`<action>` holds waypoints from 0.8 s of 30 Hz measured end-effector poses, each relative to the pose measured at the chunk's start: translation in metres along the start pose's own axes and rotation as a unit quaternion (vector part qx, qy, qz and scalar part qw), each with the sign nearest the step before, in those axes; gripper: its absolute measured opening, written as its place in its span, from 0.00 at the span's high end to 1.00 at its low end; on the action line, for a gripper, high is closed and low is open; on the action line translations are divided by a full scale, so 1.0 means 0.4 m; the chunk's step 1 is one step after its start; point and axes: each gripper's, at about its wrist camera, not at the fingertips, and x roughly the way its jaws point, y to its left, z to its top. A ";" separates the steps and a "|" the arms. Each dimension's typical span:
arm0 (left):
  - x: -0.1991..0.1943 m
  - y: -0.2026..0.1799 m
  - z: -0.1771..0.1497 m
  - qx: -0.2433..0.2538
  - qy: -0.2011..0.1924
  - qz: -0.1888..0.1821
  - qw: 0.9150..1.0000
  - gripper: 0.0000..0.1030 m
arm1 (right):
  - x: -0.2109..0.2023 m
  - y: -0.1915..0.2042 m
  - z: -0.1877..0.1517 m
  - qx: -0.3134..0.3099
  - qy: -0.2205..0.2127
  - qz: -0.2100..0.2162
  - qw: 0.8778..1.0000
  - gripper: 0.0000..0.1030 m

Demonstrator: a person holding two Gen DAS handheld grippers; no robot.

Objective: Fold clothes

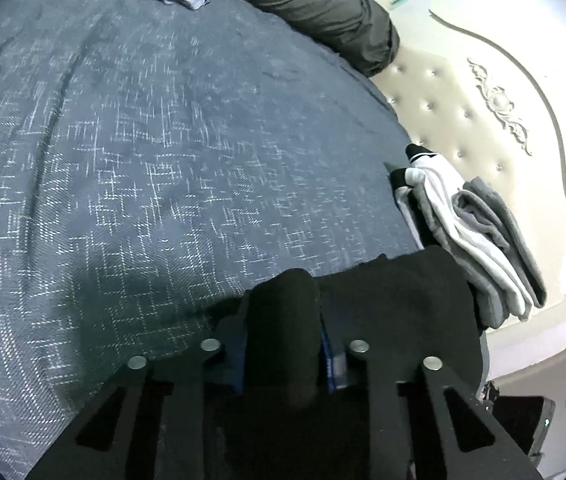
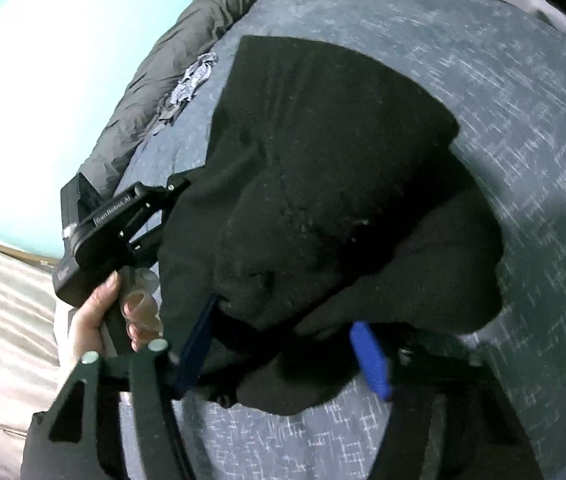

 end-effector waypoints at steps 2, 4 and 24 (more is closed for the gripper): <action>-0.029 -0.006 -0.006 0.007 -0.008 -0.002 1.000 0.78 | -0.004 0.005 0.008 -0.009 -0.002 0.001 1.000 0.53; -0.069 -0.010 -0.020 0.010 -0.021 -0.005 1.000 0.78 | -0.009 0.012 0.016 -0.020 -0.004 0.001 1.000 0.58; -0.255 -0.120 -0.327 0.006 -0.072 -0.017 0.997 0.81 | -0.052 0.068 0.187 -0.149 0.028 -0.036 0.988 0.71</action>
